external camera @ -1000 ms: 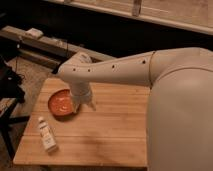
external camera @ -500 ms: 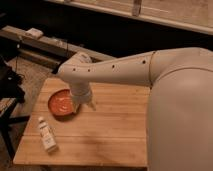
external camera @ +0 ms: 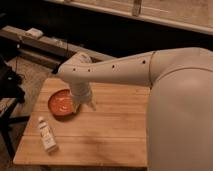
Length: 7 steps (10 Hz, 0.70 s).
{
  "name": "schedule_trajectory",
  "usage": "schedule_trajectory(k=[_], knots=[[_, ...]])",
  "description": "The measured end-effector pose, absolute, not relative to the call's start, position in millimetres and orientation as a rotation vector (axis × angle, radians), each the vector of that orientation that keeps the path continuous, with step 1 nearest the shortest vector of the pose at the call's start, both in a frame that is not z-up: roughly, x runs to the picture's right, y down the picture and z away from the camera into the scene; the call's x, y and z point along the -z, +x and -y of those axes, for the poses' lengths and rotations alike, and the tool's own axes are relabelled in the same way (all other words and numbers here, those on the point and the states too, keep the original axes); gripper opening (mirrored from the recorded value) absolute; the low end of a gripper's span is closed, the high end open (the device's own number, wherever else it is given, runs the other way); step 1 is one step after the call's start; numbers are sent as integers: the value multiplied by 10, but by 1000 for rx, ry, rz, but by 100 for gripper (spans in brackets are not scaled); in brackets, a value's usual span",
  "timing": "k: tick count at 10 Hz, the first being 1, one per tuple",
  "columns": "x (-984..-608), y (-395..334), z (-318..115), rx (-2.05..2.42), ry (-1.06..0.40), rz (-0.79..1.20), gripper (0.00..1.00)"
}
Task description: Place the bottle in the ceramic bowl
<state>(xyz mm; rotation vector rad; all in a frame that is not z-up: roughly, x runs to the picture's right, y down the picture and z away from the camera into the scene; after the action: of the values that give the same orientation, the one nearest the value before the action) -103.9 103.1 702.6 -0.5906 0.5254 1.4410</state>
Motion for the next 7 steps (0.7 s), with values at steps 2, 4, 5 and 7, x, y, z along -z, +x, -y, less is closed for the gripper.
schedule_trajectory(k=[2,4,5,7], knots=[[-7026,-1039,-1032,-1441,-591,-526,65],[-7026,-1039,-1032,-1441,-591,-526,65],[-7029,-1038,-1032,-1441,-590,-526,65],[-7047,-1069,-1067,-1416,-597,-524,65]])
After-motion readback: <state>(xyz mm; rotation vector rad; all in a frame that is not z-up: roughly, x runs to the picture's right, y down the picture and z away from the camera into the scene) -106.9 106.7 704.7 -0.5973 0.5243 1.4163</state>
